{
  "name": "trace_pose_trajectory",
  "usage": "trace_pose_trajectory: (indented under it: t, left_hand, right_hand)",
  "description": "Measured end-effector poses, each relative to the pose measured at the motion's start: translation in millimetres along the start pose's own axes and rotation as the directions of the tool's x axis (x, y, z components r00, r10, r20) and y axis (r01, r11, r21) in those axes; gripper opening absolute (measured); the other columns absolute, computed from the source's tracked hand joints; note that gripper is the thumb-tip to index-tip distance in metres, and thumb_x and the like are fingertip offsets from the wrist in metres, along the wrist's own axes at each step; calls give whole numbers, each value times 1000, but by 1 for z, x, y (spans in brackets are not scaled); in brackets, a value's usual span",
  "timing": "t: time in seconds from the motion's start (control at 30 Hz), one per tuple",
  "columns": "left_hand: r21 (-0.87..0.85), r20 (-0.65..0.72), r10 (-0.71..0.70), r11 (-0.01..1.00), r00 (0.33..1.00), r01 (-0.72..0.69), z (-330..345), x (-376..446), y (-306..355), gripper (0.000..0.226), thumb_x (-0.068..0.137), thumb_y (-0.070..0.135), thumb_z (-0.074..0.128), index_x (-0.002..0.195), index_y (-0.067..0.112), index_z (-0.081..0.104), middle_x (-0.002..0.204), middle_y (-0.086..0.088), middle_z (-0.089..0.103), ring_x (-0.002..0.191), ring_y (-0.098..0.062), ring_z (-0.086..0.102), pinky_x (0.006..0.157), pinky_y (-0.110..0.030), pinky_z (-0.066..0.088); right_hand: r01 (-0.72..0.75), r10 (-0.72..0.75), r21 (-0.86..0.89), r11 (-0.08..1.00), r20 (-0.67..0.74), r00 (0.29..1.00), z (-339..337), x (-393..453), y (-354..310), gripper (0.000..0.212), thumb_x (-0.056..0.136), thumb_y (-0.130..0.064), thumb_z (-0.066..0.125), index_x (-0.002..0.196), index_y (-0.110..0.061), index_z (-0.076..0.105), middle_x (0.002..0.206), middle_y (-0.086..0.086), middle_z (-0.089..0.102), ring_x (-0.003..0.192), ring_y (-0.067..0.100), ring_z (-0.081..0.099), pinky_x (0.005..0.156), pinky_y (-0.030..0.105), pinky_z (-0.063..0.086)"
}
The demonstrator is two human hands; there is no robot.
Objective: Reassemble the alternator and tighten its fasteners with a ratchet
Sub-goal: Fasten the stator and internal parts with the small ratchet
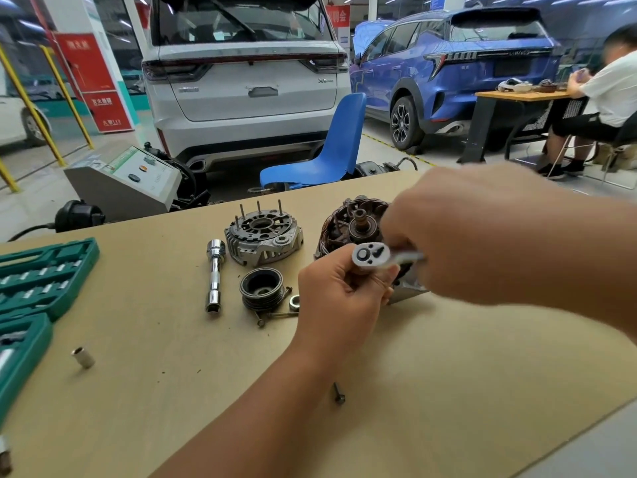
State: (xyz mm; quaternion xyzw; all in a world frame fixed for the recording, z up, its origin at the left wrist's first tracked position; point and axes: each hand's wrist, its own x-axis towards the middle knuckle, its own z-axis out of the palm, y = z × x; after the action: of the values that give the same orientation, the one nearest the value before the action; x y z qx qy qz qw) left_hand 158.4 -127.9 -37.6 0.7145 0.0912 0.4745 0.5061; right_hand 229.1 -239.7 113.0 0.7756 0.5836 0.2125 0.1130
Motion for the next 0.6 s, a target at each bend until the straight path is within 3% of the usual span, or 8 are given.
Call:
trace_pose_trajectory:
  t: [0.1, 0.23, 0.3, 0.33, 0.4, 0.47, 0.53, 0.6]
  left_hand:
    - [-9, 11, -32, 999, 999, 32, -2, 0, 0, 5, 88, 21, 74, 82, 21, 73, 71, -2, 71, 65, -27, 70, 64, -53, 61]
    - [28, -6, 28, 999, 1000, -28, 0, 0, 1, 14, 88, 19, 68, 74, 20, 71, 67, -2, 67, 61, -30, 59, 56, -46, 53]
    - [31, 0, 4, 1000, 1000, -4, 0, 0, 0, 13, 90, 17, 70, 77, 20, 72, 68, -4, 68, 64, -33, 64, 58, -51, 56]
    - [30, 4, -15, 999, 1000, 15, 0, 0, -1, 10, 89, 19, 71, 80, 20, 73, 69, -4, 69, 65, -33, 67, 60, -53, 58]
    - [43, 5, -28, 999, 1000, 28, 0, 0, 0, 5, 88, 21, 73, 83, 21, 72, 70, -3, 70, 66, -32, 69, 62, -54, 59]
    - [34, -2, -20, 999, 1000, 20, 1, 1, 2, 12, 88, 21, 72, 78, 28, 72, 68, 2, 69, 63, -26, 67, 59, -48, 58]
    - [46, -3, 21, 999, 1000, -21, 1, 1, 3, 23, 86, 17, 67, 72, 35, 69, 64, 7, 65, 57, -18, 58, 53, -38, 51]
    - [45, 8, 16, 999, 1000, -16, 0, 2, 2, 23, 88, 16, 68, 76, 35, 71, 65, 6, 66, 57, -19, 60, 53, -42, 55]
  right_hand:
    - [-37, 30, -57, 998, -111, 993, 5, 3, 7, 4, 81, -24, 55, 79, -23, 58, 72, -4, 54, 64, 21, 56, 59, 29, 38]
    - [-124, 84, 170, 978, 225, 971, 13, 15, 8, 22, 101, -26, 46, 116, -26, 62, 112, 6, 60, 83, 21, 49, 77, 31, 45]
    - [-94, 72, 152, 984, 147, 987, 8, 10, 9, 16, 94, -26, 49, 96, -33, 63, 95, 1, 62, 71, 19, 53, 62, 31, 46]
    - [-19, 19, 65, 998, -1, 1000, 7, 6, 11, 9, 85, -24, 53, 84, -30, 60, 79, -3, 57, 64, 20, 55, 57, 29, 41]
    - [-32, 26, -50, 998, -127, 992, 1, 0, 6, 4, 77, -22, 56, 73, -23, 54, 68, -6, 51, 62, 20, 58, 63, 30, 42]
    - [14, -12, 44, 999, -47, 999, -1, -3, -1, 21, 81, -33, 57, 68, -25, 44, 68, -8, 45, 56, 10, 50, 52, 25, 37]
    - [2, -22, 129, 992, 152, 988, 0, -2, -6, 29, 82, -44, 58, 67, -29, 39, 70, -10, 40, 52, 1, 39, 42, 21, 24]
    - [-5, -10, 121, 993, 121, 993, 1, -1, -4, 17, 78, -40, 58, 70, -30, 47, 69, -10, 46, 54, 6, 46, 47, 23, 30]
